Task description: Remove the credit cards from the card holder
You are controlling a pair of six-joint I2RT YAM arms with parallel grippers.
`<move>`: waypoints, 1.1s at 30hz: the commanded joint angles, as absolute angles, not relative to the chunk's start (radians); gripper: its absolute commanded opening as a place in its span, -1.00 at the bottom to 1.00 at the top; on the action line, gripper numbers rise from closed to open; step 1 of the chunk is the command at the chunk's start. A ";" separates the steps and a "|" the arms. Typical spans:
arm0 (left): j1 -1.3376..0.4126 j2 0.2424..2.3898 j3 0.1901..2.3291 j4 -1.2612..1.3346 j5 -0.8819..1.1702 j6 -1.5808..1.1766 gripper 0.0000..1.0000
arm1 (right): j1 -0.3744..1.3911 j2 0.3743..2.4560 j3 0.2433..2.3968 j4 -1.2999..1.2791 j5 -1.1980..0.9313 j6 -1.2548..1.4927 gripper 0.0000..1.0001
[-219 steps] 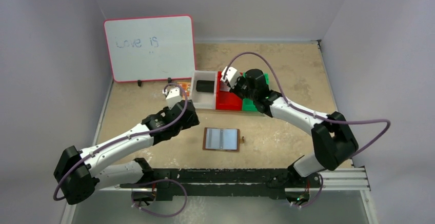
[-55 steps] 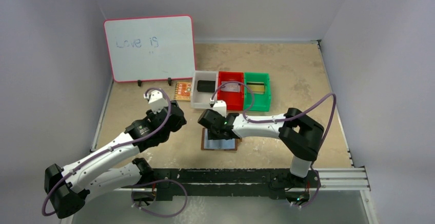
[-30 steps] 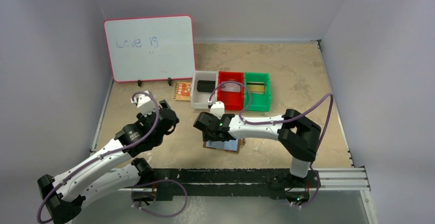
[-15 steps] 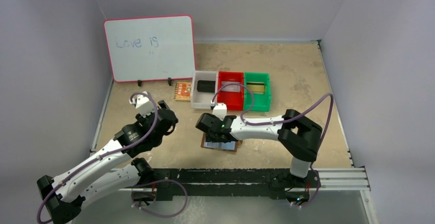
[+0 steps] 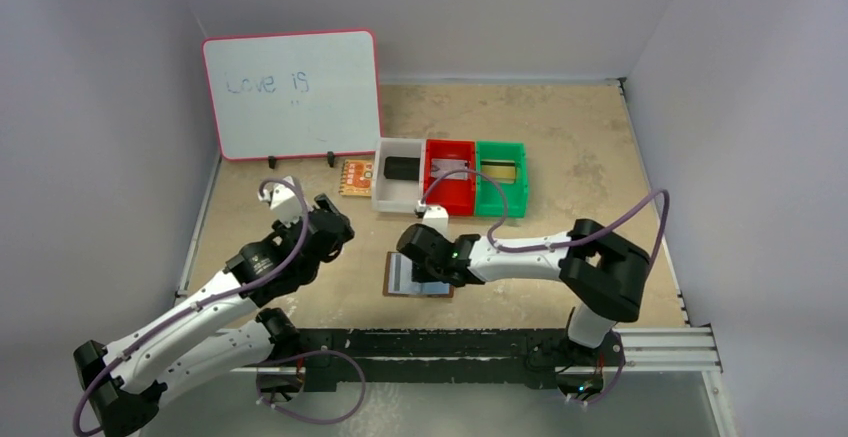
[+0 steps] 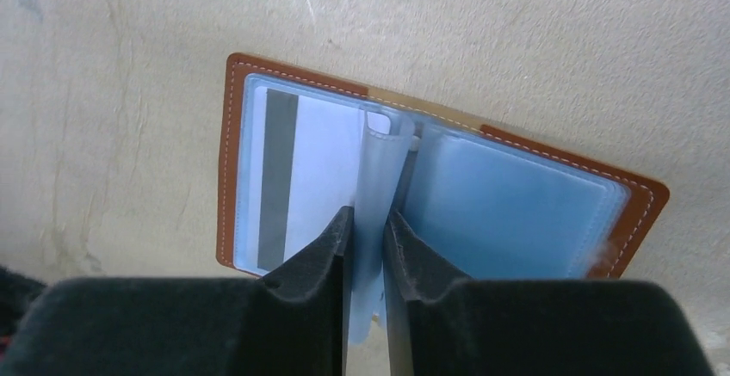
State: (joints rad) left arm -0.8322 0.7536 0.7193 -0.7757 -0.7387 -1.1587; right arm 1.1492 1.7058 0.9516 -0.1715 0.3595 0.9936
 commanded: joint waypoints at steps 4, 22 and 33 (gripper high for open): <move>-0.830 0.818 0.650 -0.498 -0.496 -1.086 0.30 | 1.071 1.544 0.718 0.254 0.126 0.913 -0.60; -0.834 1.214 0.489 0.162 -0.007 -1.220 0.20 | 0.958 1.520 0.462 0.618 -0.037 0.981 -0.59; -0.842 1.279 0.444 0.158 -0.064 -1.318 -0.16 | 0.946 1.523 0.446 0.636 -0.047 0.993 -0.57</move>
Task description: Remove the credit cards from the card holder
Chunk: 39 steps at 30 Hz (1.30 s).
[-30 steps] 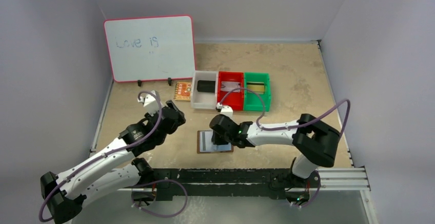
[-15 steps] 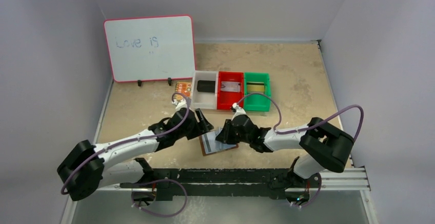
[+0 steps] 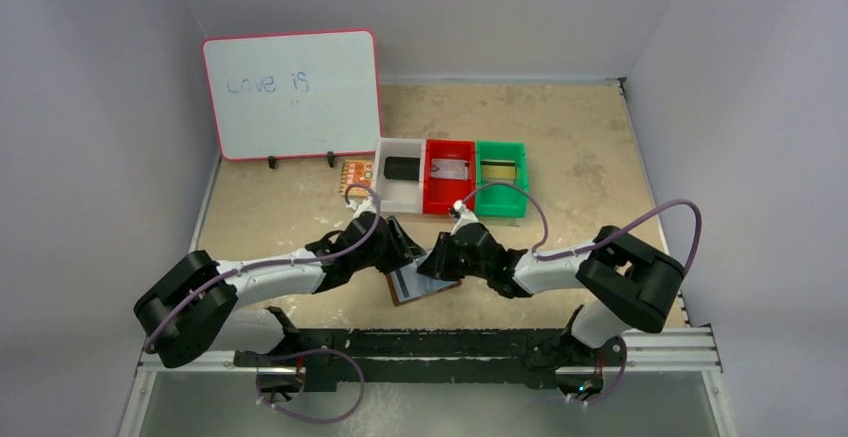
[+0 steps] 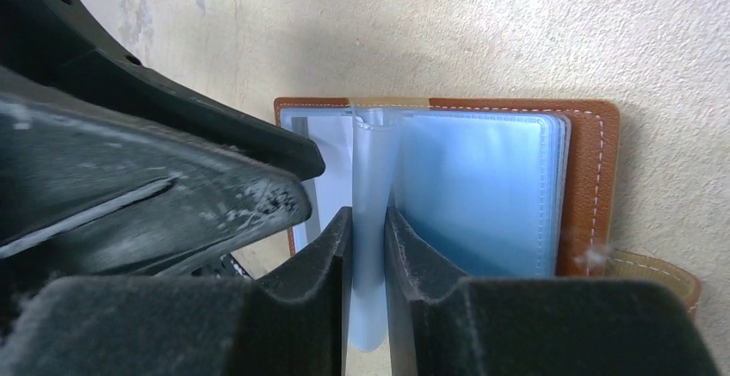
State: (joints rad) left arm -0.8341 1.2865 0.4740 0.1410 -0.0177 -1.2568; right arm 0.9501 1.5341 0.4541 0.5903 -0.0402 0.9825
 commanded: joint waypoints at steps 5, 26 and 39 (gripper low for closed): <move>-0.844 1.234 0.420 0.116 -0.127 -1.347 -0.44 | 0.944 1.523 0.443 0.637 -0.048 0.994 -0.56; -0.881 1.396 0.512 0.024 -0.136 -1.253 -1.00 | 0.939 1.442 0.408 0.729 -0.111 0.995 -0.10; -0.942 1.454 0.621 0.122 -0.049 -1.171 -1.00 | 0.939 1.113 0.393 0.399 0.135 1.034 0.23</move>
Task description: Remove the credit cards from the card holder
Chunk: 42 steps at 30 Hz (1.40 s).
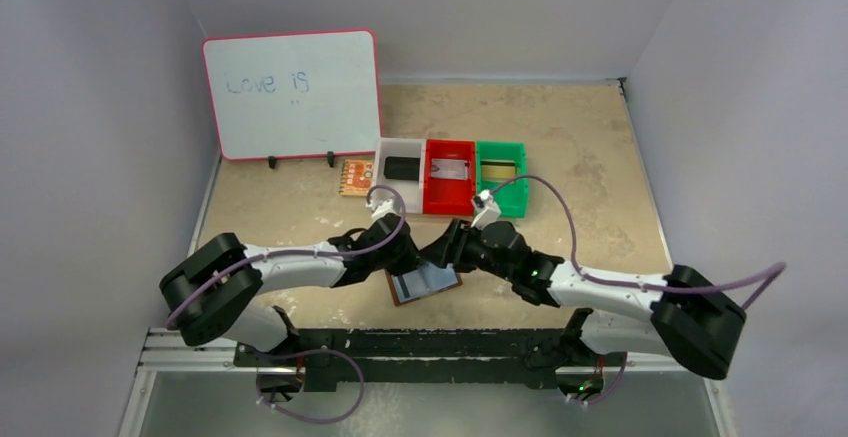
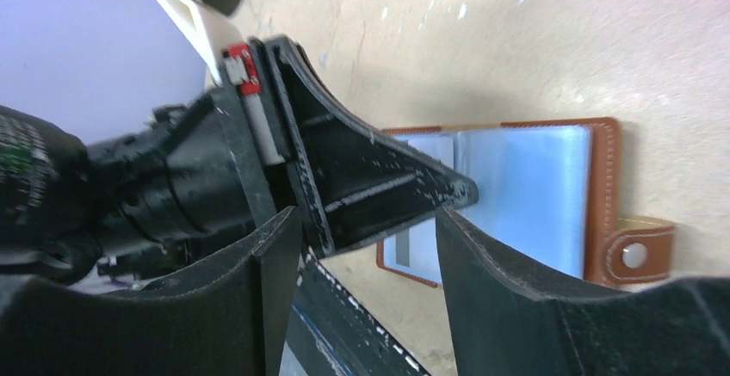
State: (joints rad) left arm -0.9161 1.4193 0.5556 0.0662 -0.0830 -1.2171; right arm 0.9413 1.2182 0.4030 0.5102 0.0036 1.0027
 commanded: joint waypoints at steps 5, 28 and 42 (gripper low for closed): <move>-0.960 1.553 0.677 0.106 -0.030 -1.163 -1.00 | 0.939 0.967 0.337 0.348 0.193 1.065 0.30; -0.971 1.030 0.546 -0.349 -0.416 -1.252 -0.74 | 0.939 1.338 0.505 0.482 -0.051 0.916 -0.29; -0.971 1.107 0.470 -0.146 -0.169 -1.228 -0.58 | 0.940 1.574 0.584 0.468 -0.206 0.926 -0.45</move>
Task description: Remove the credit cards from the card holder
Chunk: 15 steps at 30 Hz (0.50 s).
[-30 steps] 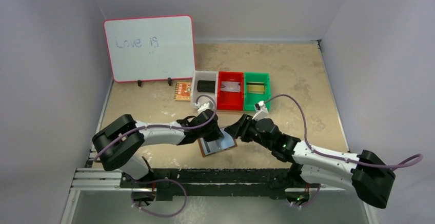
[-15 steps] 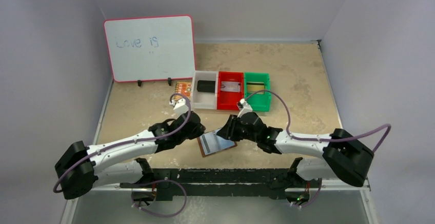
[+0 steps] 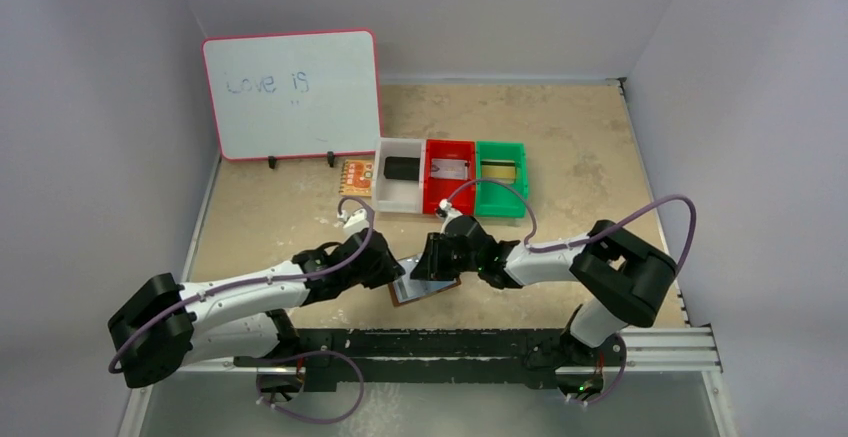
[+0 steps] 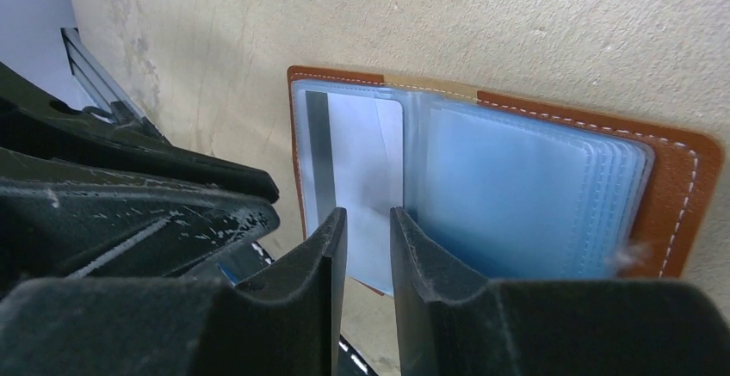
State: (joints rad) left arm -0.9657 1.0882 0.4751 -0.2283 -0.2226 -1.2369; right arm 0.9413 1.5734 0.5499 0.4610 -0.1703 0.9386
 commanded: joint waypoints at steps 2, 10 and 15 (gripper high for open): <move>-0.971 1.126 0.470 -0.157 -0.169 -1.227 -0.57 | 0.940 1.577 0.584 0.462 -0.206 0.931 -0.45; -0.971 1.138 0.483 -0.257 -0.217 -1.203 -0.52 | 0.939 1.539 0.587 0.406 -0.150 0.935 -0.43; -0.971 1.146 0.486 -0.284 -0.226 -1.193 -0.48 | 0.939 1.554 0.588 0.393 -0.148 0.934 -0.42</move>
